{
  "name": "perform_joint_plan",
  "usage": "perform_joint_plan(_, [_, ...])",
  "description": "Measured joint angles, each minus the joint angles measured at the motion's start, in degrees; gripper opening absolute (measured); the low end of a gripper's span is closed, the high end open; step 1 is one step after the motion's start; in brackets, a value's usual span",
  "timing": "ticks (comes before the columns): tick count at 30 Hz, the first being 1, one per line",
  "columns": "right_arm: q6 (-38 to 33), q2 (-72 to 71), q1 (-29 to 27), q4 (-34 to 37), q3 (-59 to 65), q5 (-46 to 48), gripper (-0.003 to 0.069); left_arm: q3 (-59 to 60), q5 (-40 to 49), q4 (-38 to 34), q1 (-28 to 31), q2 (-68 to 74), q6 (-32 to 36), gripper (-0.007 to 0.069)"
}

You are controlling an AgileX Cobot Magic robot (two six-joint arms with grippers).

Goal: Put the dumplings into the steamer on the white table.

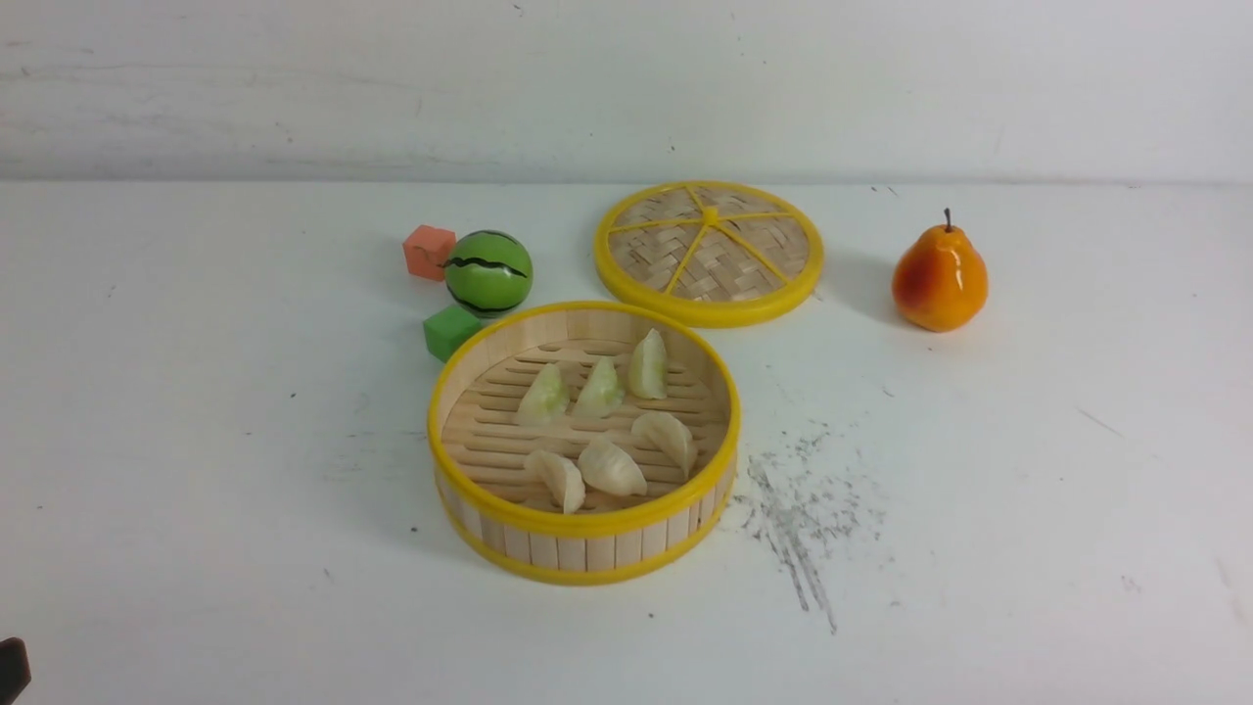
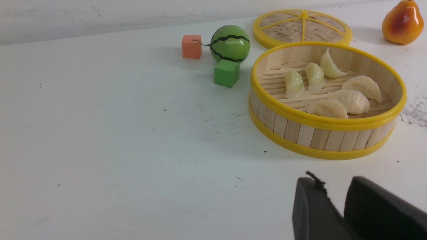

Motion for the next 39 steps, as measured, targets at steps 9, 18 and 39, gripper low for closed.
perform_joint_plan(9, [33.8,0.0,-4.9,-20.8,0.0,11.6,-0.0005,0.0,0.0,0.0,0.0,0.0,0.0,0.0165])
perform_joint_plan(18, [33.0,0.0,-4.4,-18.9,-0.4,13.9,-0.0003,0.0,0.0,0.0,0.0,0.0,0.0,0.0177])
perform_joint_plan(39, [32.2,-0.1,-4.4,-18.1,-0.4,13.9,0.0018,0.0,0.0,0.0,0.0,0.0,0.0,0.0204])
